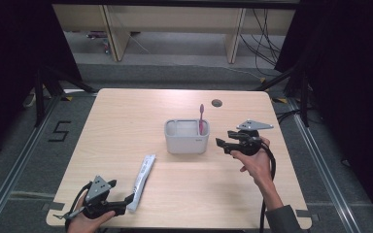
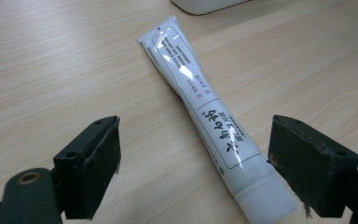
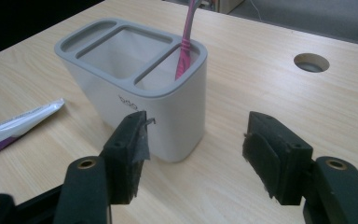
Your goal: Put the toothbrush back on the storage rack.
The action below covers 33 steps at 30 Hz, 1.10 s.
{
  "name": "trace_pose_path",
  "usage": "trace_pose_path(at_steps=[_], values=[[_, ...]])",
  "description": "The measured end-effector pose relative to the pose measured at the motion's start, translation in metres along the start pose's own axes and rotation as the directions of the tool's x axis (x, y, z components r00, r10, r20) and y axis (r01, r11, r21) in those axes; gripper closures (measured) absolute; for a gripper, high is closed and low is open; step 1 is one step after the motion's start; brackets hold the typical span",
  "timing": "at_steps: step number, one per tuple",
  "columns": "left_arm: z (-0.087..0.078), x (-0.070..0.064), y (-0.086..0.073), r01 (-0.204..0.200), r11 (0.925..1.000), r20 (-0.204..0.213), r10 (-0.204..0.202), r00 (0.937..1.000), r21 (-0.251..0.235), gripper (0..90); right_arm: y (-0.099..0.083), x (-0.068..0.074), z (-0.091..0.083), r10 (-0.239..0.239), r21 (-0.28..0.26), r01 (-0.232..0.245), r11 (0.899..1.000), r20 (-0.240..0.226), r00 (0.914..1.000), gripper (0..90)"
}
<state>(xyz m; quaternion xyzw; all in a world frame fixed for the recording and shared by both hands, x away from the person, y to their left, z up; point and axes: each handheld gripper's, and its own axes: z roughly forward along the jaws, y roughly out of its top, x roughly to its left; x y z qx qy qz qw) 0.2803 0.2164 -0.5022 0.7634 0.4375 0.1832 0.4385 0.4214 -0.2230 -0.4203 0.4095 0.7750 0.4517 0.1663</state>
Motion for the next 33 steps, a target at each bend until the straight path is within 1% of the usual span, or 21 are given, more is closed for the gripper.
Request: trace_pose_path(at_steps=[2,3,5,6,7,8,9,10,13,15,16,18,21,23,24,25,27,28,31,32,33], values=[[0.000,0.000,0.000,0.000,1.0000,0.000,0.000,1.0000,-0.001,16.2,-0.002,0.000,-0.003,-0.003,0.010,0.003,1.000,0.007,1.0000,38.3],[0.000,0.000,0.000,-0.001,1.0000,-0.001,0.001,1.0000,-0.002,16.2,-0.003,-0.001,-0.004,-0.023,0.005,0.023,1.000,0.011,0.9997,37.6],[-0.001,0.001,0.000,-0.008,1.0000,-0.001,0.008,1.0000,0.006,16.2,-0.006,0.002,-0.005,0.011,0.002,-0.011,1.000,0.002,0.9999,36.8],[-0.001,0.001,0.000,-0.008,1.0000,0.000,0.008,1.0000,0.003,16.2,-0.006,0.001,-0.007,-0.012,0.011,0.011,1.000,0.010,0.9999,35.9],[-0.001,0.001,0.000,-0.009,1.0000,0.001,0.009,1.0000,0.005,16.2,-0.007,0.002,-0.008,-0.003,0.008,0.003,1.000,0.012,0.9999,34.9],[-0.001,0.001,0.000,-0.009,0.9999,-0.003,0.009,0.9999,0.004,16.2,-0.009,0.005,-0.009,0.037,0.022,-0.037,0.999,0.001,0.9993,34.0],[-0.002,0.001,0.000,-0.009,0.9999,-0.008,0.009,0.9999,0.008,16.2,-0.011,0.006,-0.009,0.045,0.016,-0.045,0.999,0.000,0.9990,33.3],[-0.002,0.001,0.000,-0.007,1.0000,-0.006,0.007,1.0000,0.006,16.2,-0.011,0.003,-0.010,-0.007,0.014,0.006,1.000,0.013,0.9999,32.9],[-0.001,0.001,0.000,-0.008,1.0000,0.000,0.008,1.0000,0.005,16.2,-0.017,0.006,-0.015,0.031,0.026,-0.031,0.999,0.005,0.9995,31.9],[-0.001,0.001,0.000,-0.010,0.9999,0.000,0.010,1.0000,0.004,16.2,-0.020,0.006,-0.016,0.029,0.022,-0.029,0.999,0.008,0.9995,31.1],[-0.002,0.001,0.000,-0.008,0.9999,-0.008,0.008,0.9999,0.007,16.2,-0.022,0.004,-0.018,0.011,0.029,-0.012,1.000,0.020,0.9997,30.7],[-0.001,0.001,0.000,-0.007,1.0000,-0.007,0.007,0.9999,0.006,16.2,-0.026,0.006,-0.019,0.058,0.032,-0.058,0.998,0.010,0.9983,29.6],[-0.002,0.001,0.000,-0.005,1.0000,-0.013,0.005,0.9999,0.004,16.2,-0.032,0.004,-0.022,0.034,0.045,-0.035,0.998,0.012,0.9993,29.5],[-0.002,0.001,0.000,-0.005,1.0000,-0.014,0.005,0.9999,0.004,16.2,-0.035,0.005,-0.022,0.044,0.041,-0.045,0.998,0.024,0.9988,29.5],[-0.002,0.001,0.001,-0.006,1.0000,-0.013,0.007,0.9999,0.003,16.2,-0.039,0.003,-0.023,0.021,0.056,-0.022,0.998,0.022,0.9995,29.5],[-0.002,0.001,0.001,-0.006,1.0000,-0.013,0.006,0.9999,0.004,16.2,-0.042,0.006,-0.023,0.056,0.069,-0.056,0.996,0.006,0.9984,29.5],[-0.002,0.001,0.001,-0.007,1.0000,-0.012,0.007,0.9999,0.007,16.2,-0.046,0.004,-0.023,0.027,0.063,-0.028,0.998,0.011,0.9996,29.5],[-0.001,0.001,0.001,-0.006,1.0000,-0.006,0.006,1.0000,0.002,16.2,-0.047,0.005,-0.022,0.048,0.067,-0.047,0.997,-0.007,0.9988,29.5],[-0.001,0.001,0.001,-0.008,1.0000,-0.007,0.008,0.9999,0.002,16.2,-0.051,0.007,-0.024,0.055,0.078,-0.055,0.995,0.007,0.9985,29.5],[-0.001,0.001,0.001,-0.008,1.0000,-0.007,0.008,0.9999,0.001,16.2,-0.052,0.005,-0.024,0.035,0.071,-0.036,0.997,0.015,0.9993,29.5],[-0.001,0.001,0.001,-0.007,1.0000,-0.007,0.007,0.9999,0.001,16.2,-0.053,0.006,-0.024,0.048,0.075,-0.048,0.996,0.002,0.9989,29.4]])
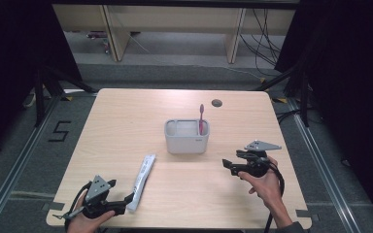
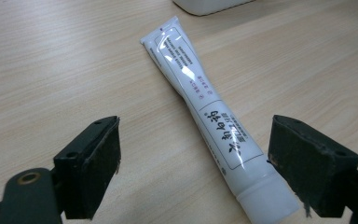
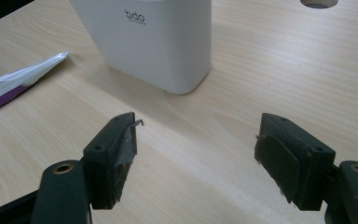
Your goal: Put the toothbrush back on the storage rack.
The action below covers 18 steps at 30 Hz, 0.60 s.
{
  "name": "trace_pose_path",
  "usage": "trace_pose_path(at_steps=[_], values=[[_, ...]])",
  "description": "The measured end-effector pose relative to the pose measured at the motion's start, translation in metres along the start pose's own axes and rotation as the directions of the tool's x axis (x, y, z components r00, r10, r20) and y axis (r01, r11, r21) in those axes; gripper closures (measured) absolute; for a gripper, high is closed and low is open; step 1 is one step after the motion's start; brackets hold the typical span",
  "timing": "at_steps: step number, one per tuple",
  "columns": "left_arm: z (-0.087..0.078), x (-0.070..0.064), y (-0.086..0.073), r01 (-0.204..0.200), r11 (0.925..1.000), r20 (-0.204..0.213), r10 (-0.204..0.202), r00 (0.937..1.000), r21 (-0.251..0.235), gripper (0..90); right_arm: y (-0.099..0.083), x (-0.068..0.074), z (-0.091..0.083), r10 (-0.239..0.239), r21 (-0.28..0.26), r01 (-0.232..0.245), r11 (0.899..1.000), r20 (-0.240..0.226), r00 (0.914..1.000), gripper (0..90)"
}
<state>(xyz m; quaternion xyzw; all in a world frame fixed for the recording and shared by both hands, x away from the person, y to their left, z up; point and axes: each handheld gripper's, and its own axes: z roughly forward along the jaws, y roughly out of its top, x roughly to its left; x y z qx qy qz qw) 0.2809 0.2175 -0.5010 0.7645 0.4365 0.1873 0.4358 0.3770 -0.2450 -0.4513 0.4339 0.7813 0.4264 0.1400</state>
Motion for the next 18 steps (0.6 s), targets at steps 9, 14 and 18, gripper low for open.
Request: trace_pose_path(at_steps=[9,14,18], values=[[0.001,0.000,0.000,0.004,0.9999,-0.007,-0.004,1.0000,0.011,16.2,-0.009,0.005,0.000,-0.011,0.018,0.011,1.000,0.007,0.9999,28.0],[0.001,0.000,0.000,0.004,0.9999,-0.008,-0.004,1.0000,0.010,16.2,-0.014,0.006,0.000,-0.041,0.025,0.041,0.999,0.014,0.9990,27.9],[0.001,0.000,0.000,0.004,0.9999,-0.007,-0.004,1.0000,0.010,16.2,-0.021,0.009,-0.001,-0.033,0.048,0.032,0.998,0.014,0.9994,26.6]])
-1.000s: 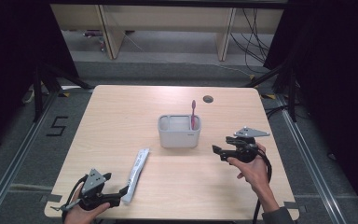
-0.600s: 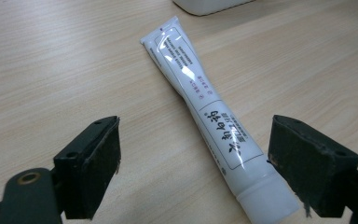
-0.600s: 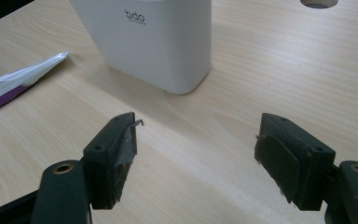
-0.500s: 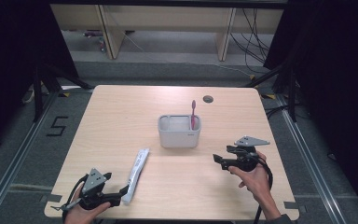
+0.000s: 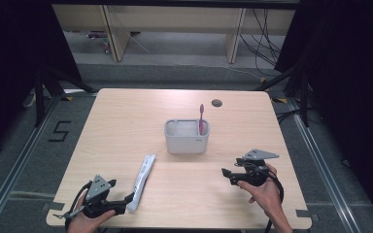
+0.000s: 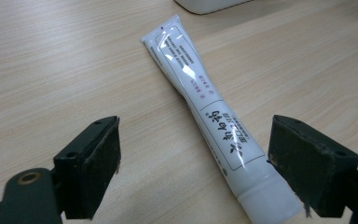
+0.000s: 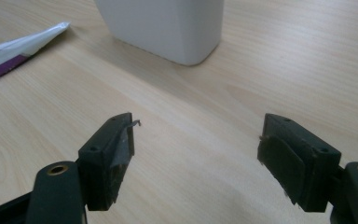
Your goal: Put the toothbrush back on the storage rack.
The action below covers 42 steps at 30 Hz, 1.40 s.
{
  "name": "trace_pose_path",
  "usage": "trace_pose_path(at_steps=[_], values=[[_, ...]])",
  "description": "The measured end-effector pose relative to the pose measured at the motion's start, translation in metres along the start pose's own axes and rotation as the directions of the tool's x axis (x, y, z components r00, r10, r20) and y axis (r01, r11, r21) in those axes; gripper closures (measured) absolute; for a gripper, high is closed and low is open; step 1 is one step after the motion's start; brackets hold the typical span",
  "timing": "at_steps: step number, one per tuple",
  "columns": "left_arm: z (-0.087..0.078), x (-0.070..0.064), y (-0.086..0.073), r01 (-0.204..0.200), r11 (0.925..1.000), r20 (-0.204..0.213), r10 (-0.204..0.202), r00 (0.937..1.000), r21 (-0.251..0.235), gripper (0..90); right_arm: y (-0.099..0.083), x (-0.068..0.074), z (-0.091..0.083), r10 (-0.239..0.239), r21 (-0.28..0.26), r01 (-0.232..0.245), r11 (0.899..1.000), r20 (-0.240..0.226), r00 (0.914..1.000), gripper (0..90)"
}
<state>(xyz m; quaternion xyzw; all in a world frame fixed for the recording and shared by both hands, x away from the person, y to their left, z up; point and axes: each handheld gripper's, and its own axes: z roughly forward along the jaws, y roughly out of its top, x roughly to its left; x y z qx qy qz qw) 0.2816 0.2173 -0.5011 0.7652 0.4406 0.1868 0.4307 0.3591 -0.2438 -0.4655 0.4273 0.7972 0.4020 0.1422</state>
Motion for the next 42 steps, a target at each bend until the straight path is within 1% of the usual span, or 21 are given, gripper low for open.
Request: trace_pose_path(at_steps=[1,2,5,6,7,8,10,11,12,13,14,18,24,25,29,30,32,33,35,38,42], values=[[0.000,0.000,0.000,0.000,1.0000,0.000,0.000,1.0000,0.000,16.2,-0.002,0.002,0.001,0.031,0.002,-0.031,1.000,-0.008,0.9995,25.9],[0.000,0.000,0.000,0.001,1.0000,0.001,-0.001,1.0000,0.001,16.2,-0.002,0.000,-0.001,-0.011,0.012,0.011,1.000,0.008,0.9999,25.5],[0.001,-0.001,0.000,0.009,1.0000,0.001,-0.009,1.0000,-0.005,16.2,-0.006,0.001,-0.001,-0.011,0.009,0.011,1.000,-0.003,0.9999,25.0],[0.001,-0.001,0.000,0.009,0.9999,0.001,-0.009,1.0000,-0.006,16.2,-0.007,0.004,-0.001,0.022,0.019,-0.022,1.000,-0.018,0.9996,24.8],[0.001,-0.001,0.000,0.008,1.0000,0.001,-0.008,1.0000,-0.004,16.2,-0.008,0.005,-0.002,0.024,0.028,-0.024,0.999,-0.002,0.9997,24.7],[0.001,-0.001,0.000,0.007,1.0000,0.001,-0.007,1.0000,-0.005,16.2,-0.009,0.004,-0.003,-0.001,0.027,0.001,1.000,0.003,1.0000,24.5],[0.001,-0.001,0.000,0.000,1.0000,0.002,0.000,1.0000,0.002,16.2,-0.012,0.005,-0.003,0.002,0.023,-0.001,1.000,-0.021,0.9998,24.1],[0.001,-0.001,0.000,0.000,1.0000,0.002,0.000,1.0000,0.002,16.2,-0.013,0.008,-0.004,0.034,0.021,-0.034,0.999,-0.020,0.9992,24.0],[0.001,-0.001,0.000,0.000,1.0000,0.002,0.000,1.0000,0.003,16.2,-0.014,0.005,-0.004,-0.008,0.022,0.008,1.000,-0.020,0.9998,23.7],[0.001,0.000,0.000,0.000,1.0000,0.002,0.000,1.0000,0.003,16.2,-0.016,0.010,-0.005,0.058,0.027,-0.057,0.998,-0.018,0.9982,23.5],[0.001,0.000,0.000,0.000,1.0000,0.002,0.000,1.0000,0.003,16.2,-0.016,0.010,-0.005,0.058,0.027,-0.057,0.998,-0.018,0.9982,23.5],[0.001,-0.001,0.000,-0.002,1.0000,0.003,0.002,1.0000,0.002,16.2,-0.023,0.008,-0.008,0.002,0.042,-0.001,0.999,-0.013,0.9999,23.4],[0.000,-0.001,0.000,-0.004,1.0000,0.003,0.004,1.0000,0.004,16.2,-0.030,0.012,-0.011,-0.004,0.037,0.005,0.999,-0.012,0.9999,23.3],[0.000,-0.001,0.000,-0.003,1.0000,0.002,0.003,1.0000,0.005,16.2,-0.032,0.015,-0.012,0.039,0.051,-0.037,0.998,-0.029,0.9988,23.2],[0.001,-0.001,0.000,-0.002,1.0000,0.003,0.002,1.0000,-0.001,16.2,-0.037,0.016,-0.015,0.025,0.060,-0.023,0.998,-0.034,0.9991,23.4],[0.001,-0.001,0.000,-0.002,1.0000,0.003,0.002,1.0000,-0.001,16.2,-0.038,0.015,-0.016,-0.005,0.058,0.006,0.998,-0.010,0.9999,23.6],[0.000,-0.001,0.000,0.001,1.0000,0.002,-0.001,1.0000,-0.001,16.2,-0.040,0.016,-0.016,0.012,0.050,-0.011,0.999,-0.025,0.9996,24.3],[0.000,-0.001,0.000,-0.006,1.0000,0.002,0.006,1.0000,0.004,16.2,-0.043,0.020,-0.019,0.031,0.058,-0.031,0.998,-0.010,0.9995,24.4],[0.000,-0.001,0.000,-0.004,1.0000,0.002,0.004,1.0000,0.004,16.2,-0.044,0.018,-0.021,-0.002,0.056,0.003,0.998,-0.008,1.0000,24.5],[0.000,-0.001,0.000,0.000,1.0000,0.006,0.000,1.0000,-0.001,16.2,-0.047,0.021,-0.022,0.029,0.051,-0.028,0.998,-0.024,0.9993,24.4],[0.000,-0.001,0.000,-0.005,1.0000,0.000,0.005,1.0000,0.004,16.2,-0.054,0.022,-0.026,-0.010,0.071,0.011,0.997,-0.021,0.9997,24.3]])
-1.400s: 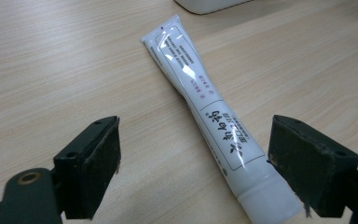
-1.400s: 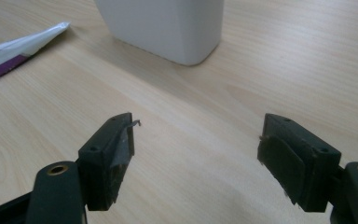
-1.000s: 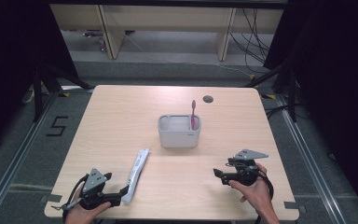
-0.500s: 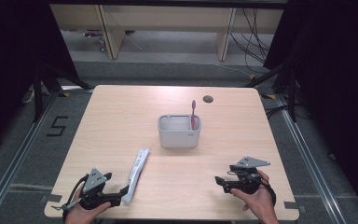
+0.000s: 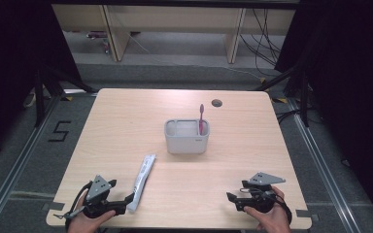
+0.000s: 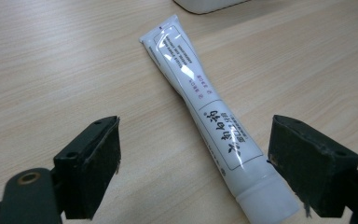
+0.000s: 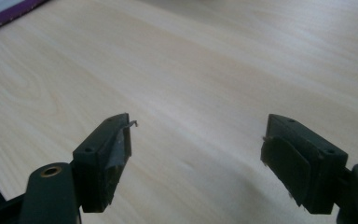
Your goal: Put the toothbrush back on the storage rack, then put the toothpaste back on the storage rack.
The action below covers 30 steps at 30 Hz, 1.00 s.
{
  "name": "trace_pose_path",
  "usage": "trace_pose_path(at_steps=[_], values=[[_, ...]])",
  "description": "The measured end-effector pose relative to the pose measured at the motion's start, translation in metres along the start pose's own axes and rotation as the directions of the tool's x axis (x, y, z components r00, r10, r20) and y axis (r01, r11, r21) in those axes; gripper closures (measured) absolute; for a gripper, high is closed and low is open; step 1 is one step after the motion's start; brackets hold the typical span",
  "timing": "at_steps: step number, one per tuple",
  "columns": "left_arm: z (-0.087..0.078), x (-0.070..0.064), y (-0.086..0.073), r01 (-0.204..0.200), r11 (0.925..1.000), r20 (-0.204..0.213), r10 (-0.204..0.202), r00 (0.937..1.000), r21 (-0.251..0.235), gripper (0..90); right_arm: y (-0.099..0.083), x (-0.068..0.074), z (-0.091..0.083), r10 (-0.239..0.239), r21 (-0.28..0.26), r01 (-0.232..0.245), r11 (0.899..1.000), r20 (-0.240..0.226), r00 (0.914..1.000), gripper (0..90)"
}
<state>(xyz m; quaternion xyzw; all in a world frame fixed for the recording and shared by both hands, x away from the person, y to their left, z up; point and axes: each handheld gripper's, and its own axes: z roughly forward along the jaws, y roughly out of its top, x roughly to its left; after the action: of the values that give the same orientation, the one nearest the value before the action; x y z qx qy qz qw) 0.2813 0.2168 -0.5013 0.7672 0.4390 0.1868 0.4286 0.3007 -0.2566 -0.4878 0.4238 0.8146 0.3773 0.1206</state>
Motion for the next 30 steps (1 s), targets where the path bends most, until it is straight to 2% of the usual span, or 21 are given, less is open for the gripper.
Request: trace_pose_path(at_steps=[1,4,6,7,10,11,12,13,15,17,18,19,21,22,23,24,25,26,27,28,30], values=[[0.000,0.000,0.000,0.003,1.0000,0.001,-0.003,1.0000,-0.001,16.2,-0.001,0.002,-0.001,0.024,0.012,-0.024,1.000,0.003,0.9997,24.3],[0.000,0.000,0.000,0.000,1.0000,-0.001,0.000,1.0000,-0.001,16.2,-0.004,0.004,-0.002,0.030,0.025,-0.030,0.999,-0.003,0.9995,24.3],[0.000,0.001,0.000,0.001,1.0000,0.000,-0.001,1.0000,-0.003,16.2,-0.007,0.003,-0.004,0.012,0.018,-0.012,1.000,0.007,0.9999,24.3],[0.001,0.000,0.000,0.014,0.9999,0.001,-0.014,0.9999,-0.009,16.2,-0.008,0.003,-0.004,0.010,0.018,-0.010,1.000,-0.003,0.9999,24.3],[0.001,-0.001,0.000,0.014,0.9999,0.002,-0.014,0.9999,-0.005,16.2,-0.011,0.004,-0.005,0.016,0.034,-0.016,0.999,-0.004,0.9999,24.4],[0.000,0.000,0.000,0.006,1.0000,0.004,-0.006,1.0000,0.002,16.2,-0.013,0.004,-0.005,0.004,0.035,-0.004,0.999,-0.007,1.0000,24.5],[0.000,0.000,0.000,0.006,1.0000,0.004,-0.006,1.0000,0.002,16.2,-0.013,0.004,-0.005,0.004,0.035,-0.004,0.999,-0.007,1.0000,24.5],[0.000,-0.001,0.000,0.018,0.9998,0.021,-0.018,0.9996,-0.009,16.2,-0.015,0.005,-0.006,0.012,0.043,-0.012,0.999,0.002,0.9999,24.6],[0.001,-0.001,0.001,0.020,0.9998,0.022,-0.019,0.9996,-0.008,16.2,-0.016,0.006,-0.005,0.016,0.042,-0.016,0.999,-0.006,0.9998,24.7],[0.001,0.000,0.001,0.018,0.9998,0.020,-0.018,0.9996,-0.002,16.2,-0.015,0.006,-0.007,0.016,0.044,-0.017,0.999,0.005,0.9999,24.7],[0.002,0.001,0.001,0.020,0.9997,0.015,-0.020,0.9997,0.015,16.2,-0.016,0.005,-0.006,0.000,0.042,-0.001,0.999,0.009,1.0000,24.7],[0.003,0.001,0.001,0.026,0.9995,0.025,-0.026,0.9994,0.018,16.2,-0.017,0.008,-0.005,0.030,0.036,-0.030,0.999,0.010,0.9995,24.7],[0.004,0.000,0.002,0.026,0.9995,0.033,-0.027,0.9991,0.017,16.2,-0.016,0.008,-0.006,0.026,0.047,-0.026,0.999,-0.001,0.9997,24.8],[0.005,0.000,0.004,0.008,0.9992,0.040,-0.010,0.9991,0.038,16.1,-0.016,0.007,-0.006,0.011,0.048,-0.010,0.999,-0.010,0.9999,25.0],[0.008,-0.002,0.005,0.024,0.9991,0.049,-0.025,0.9985,0.034,16.1,-0.017,0.010,-0.007,0.040,0.053,-0.040,0.998,-0.011,0.9991,25.0],[0.009,-0.002,0.006,0.015,0.9987,0.050,-0.017,0.9986,0.048,16.1,-0.016,0.007,-0.007,0.004,0.047,-0.004,0.999,-0.003,1.0000,25.0],[0.010,-0.002,0.008,0.000,0.9979,0.059,-0.004,0.9982,0.065,16.1,-0.017,0.008,-0.007,0.032,0.039,-0.032,0.999,-0.010,0.9994,25.0],[0.010,-0.002,0.008,0.000,0.9979,0.059,-0.004,0.9982,0.065,16.1,-0.017,0.008,-0.007,0.032,0.039,-0.032,0.999,-0.010,0.9994,25.0],[0.012,-0.002,0.010,-0.008,0.9974,0.048,0.004,0.9988,0.072,16.1,-0.015,0.006,-0.008,-0.006,0.048,0.006,0.999,-0.006,1.0000,25.1],[0.012,-0.001,0.012,-0.029,0.9958,0.048,0.025,0.9985,0.087,16.1,-0.015,0.006,-0.008,-0.005,0.050,0.005,0.999,-0.004,1.0000,25.0],[0.012,-0.001,0.017,-0.025,0.9946,0.048,0.021,0.9987,0.100,16.5,-0.016,0.007,-0.007,-0.008,0.042,0.008,0.999,0.000,1.0000,25.1]])
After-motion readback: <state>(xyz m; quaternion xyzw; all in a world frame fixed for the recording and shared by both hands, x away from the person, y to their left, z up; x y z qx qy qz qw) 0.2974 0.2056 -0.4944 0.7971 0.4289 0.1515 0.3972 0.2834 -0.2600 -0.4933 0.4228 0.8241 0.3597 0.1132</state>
